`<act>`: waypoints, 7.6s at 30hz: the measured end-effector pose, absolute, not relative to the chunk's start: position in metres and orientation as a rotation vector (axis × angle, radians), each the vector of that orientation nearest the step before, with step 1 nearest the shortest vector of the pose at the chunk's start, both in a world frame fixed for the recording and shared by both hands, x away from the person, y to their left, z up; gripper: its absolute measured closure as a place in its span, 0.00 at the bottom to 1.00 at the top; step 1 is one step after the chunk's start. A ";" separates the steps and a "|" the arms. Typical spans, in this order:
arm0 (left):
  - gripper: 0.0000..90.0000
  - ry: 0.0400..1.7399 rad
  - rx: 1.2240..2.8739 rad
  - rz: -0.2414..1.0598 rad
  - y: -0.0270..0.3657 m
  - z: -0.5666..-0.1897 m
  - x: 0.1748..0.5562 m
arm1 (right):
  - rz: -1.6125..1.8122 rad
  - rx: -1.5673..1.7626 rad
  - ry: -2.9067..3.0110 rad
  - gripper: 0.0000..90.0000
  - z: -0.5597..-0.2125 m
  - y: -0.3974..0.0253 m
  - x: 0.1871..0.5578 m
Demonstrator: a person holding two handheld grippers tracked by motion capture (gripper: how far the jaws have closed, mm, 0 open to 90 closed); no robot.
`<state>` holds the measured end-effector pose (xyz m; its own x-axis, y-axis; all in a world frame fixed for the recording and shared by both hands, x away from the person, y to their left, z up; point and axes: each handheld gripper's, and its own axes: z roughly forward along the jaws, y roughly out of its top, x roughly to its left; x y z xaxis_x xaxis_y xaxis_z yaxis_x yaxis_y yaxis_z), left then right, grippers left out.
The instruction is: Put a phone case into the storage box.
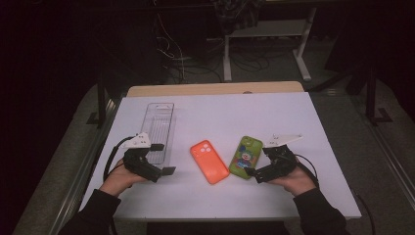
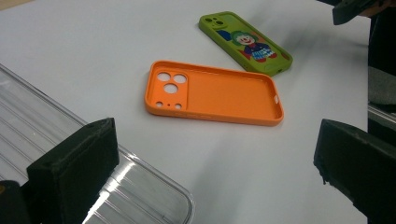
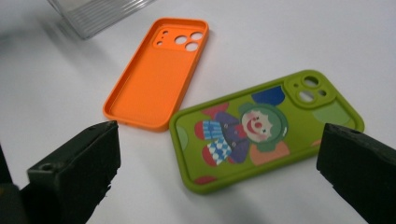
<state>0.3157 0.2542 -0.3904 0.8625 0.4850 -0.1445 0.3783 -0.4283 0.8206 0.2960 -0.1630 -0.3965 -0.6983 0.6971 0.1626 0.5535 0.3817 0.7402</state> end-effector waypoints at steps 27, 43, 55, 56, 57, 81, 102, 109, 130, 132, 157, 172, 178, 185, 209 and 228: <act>0.00 0.624 2.074 0.124 0.251 -0.392 0.314 | 1.150 1.103 2.527 0.00 -0.387 -0.094 0.335; 0.00 0.622 2.078 0.120 0.250 -0.394 0.314 | 1.119 1.112 2.531 0.00 -0.389 -0.066 0.351; 0.00 0.624 2.076 0.117 0.250 -0.394 0.315 | 1.112 1.126 2.523 0.00 -0.391 -0.045 0.364; 0.00 0.624 2.076 0.117 0.250 -0.394 0.315 | 1.113 1.123 2.522 0.00 -0.391 -0.044 0.364; 0.00 0.624 2.075 0.117 0.250 -0.394 0.315 | 1.111 1.124 2.523 0.00 -0.392 -0.043 0.364; 0.00 0.632 2.072 0.114 0.251 -0.394 0.315 | 0.985 1.172 2.544 0.00 -0.428 -0.014 0.355; 0.00 0.633 2.080 0.113 0.251 -0.395 0.316 | 0.840 1.162 2.555 0.07 -0.445 -0.004 0.341; 0.00 0.629 2.083 0.112 0.251 -0.395 0.316 | 0.814 1.191 2.532 0.11 -0.445 -0.002 0.337; 0.00 0.635 2.082 0.107 0.251 -0.395 0.316 | 0.820 1.271 2.497 0.16 -0.443 -0.002 0.336; 0.00 0.636 2.081 0.106 0.251 -0.395 0.316 | 0.823 1.268 2.497 0.16 -0.442 -0.002 0.336; 0.00 0.624 2.073 0.101 0.251 -0.392 0.317 | 0.962 1.113 2.566 0.16 -0.402 -0.037 0.346; 0.00 0.529 2.101 0.096 0.231 -0.373 0.330 | 1.031 0.934 2.659 0.16 -0.377 -0.087 0.366; 0.00 0.457 2.125 0.088 0.212 -0.363 0.339 | 1.086 0.835 2.711 0.16 -0.369 -0.102 0.366; 0.00 0.379 2.176 0.101 0.198 -0.352 0.348 | 1.138 0.667 2.767 0.16 -0.364 -0.111 0.370; 0.00 0.048 2.361 -0.023 0.164 -0.340 0.363 | 1.134 0.211 2.938 0.16 -0.360 -0.072 0.364; 0.00 -0.041 2.495 -0.076 0.145 -0.357 0.362 | 1.124 0.120 2.972 0.16 -0.353 -0.058 0.353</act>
<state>0.3615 0.1446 -0.3566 0.9979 -0.0477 -0.0447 -0.0112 -0.7987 0.6016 0.3534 -0.0576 -0.3533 -0.9964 0.0572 0.0627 0.0843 0.7473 0.6591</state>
